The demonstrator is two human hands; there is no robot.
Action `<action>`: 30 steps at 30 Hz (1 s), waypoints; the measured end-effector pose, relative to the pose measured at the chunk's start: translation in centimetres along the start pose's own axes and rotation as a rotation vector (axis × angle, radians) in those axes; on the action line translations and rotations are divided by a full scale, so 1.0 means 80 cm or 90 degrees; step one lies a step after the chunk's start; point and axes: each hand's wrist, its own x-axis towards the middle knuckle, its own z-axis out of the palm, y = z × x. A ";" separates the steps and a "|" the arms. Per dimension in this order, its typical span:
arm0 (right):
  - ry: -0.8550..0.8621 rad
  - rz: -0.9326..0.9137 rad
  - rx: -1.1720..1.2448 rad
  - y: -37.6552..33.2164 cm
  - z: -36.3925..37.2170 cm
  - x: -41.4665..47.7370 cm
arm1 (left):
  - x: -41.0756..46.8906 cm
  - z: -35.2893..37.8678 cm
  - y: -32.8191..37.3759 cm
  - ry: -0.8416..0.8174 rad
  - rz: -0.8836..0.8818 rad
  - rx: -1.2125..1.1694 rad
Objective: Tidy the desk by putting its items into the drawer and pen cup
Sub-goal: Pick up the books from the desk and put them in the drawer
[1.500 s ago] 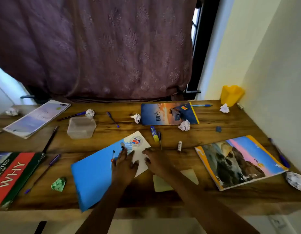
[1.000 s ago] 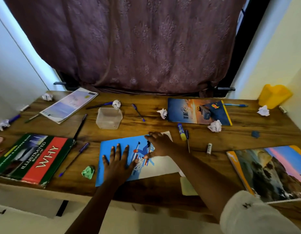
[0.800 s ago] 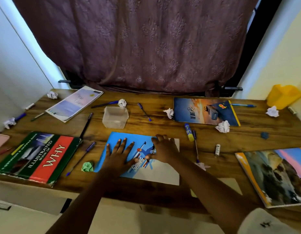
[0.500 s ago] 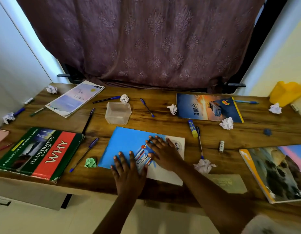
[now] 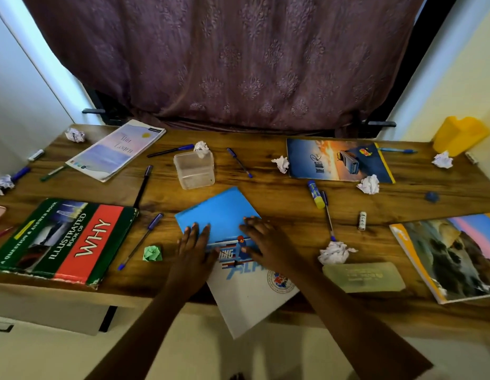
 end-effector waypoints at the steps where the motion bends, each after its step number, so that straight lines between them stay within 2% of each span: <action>1: -0.013 -0.014 -0.009 0.005 0.007 -0.002 | -0.005 0.008 0.012 0.015 -0.029 0.000; 4: -0.006 0.078 -0.042 -0.003 0.020 -0.021 | -0.001 0.021 0.024 0.033 0.002 0.063; 8: 0.056 0.257 -0.043 -0.038 0.028 -0.055 | 0.032 0.014 0.014 0.012 0.178 0.127; 11: 0.061 0.348 -0.059 -0.049 0.031 -0.065 | 0.052 0.011 0.020 -0.013 0.242 0.163; 15: 0.057 0.376 -0.044 -0.037 0.027 -0.052 | 0.074 0.010 0.022 -0.012 0.266 0.139; 21: 0.025 0.352 0.030 -0.014 0.015 -0.034 | 0.105 0.003 0.034 -0.016 0.269 0.137; 26: 0.031 0.361 0.034 -0.016 0.012 -0.034 | 0.103 0.003 0.034 -0.017 0.268 0.128; 30: -0.031 0.361 0.026 -0.010 -0.002 -0.025 | 0.115 -0.005 0.038 -0.043 0.248 0.153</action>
